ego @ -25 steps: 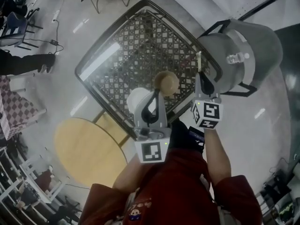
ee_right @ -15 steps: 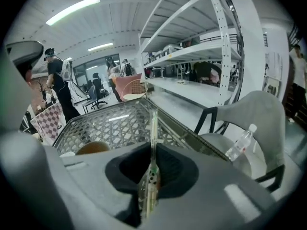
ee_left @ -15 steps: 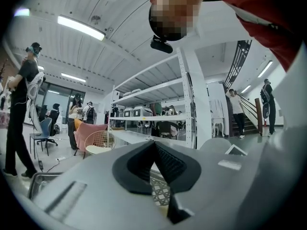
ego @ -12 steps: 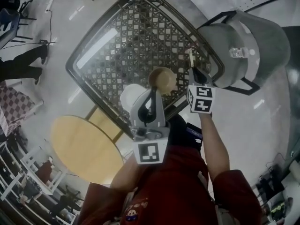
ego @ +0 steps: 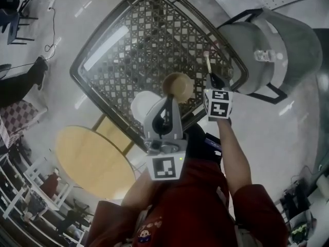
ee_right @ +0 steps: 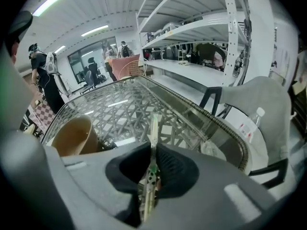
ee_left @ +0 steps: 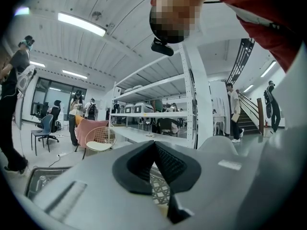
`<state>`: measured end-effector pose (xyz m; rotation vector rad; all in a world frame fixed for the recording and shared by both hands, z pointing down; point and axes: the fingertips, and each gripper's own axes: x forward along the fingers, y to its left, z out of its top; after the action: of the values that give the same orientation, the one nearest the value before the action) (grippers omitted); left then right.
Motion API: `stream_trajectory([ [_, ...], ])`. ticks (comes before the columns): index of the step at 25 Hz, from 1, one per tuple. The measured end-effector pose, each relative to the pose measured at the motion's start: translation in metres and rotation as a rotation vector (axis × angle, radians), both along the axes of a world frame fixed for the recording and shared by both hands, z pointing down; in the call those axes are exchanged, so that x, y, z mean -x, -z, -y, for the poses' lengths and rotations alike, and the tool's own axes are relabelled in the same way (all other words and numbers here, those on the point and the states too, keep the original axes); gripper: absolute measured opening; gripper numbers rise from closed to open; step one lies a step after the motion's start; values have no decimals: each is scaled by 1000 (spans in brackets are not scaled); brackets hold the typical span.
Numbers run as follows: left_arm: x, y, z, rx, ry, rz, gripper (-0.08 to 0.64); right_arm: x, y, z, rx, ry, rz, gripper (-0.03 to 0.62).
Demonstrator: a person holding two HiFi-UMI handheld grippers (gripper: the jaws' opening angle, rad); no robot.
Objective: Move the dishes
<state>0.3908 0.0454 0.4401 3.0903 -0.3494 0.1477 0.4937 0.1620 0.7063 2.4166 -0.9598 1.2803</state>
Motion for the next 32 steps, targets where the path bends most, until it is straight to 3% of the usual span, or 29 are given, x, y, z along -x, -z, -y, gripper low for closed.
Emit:
stream_trajectory([
  [17,4,-6,8,19,13,20,6,-2,0,3,28,-14,9,50],
  [32,12,-1,10,13,18,12,6,-13,15,-1,-37,-62,-8,140],
])
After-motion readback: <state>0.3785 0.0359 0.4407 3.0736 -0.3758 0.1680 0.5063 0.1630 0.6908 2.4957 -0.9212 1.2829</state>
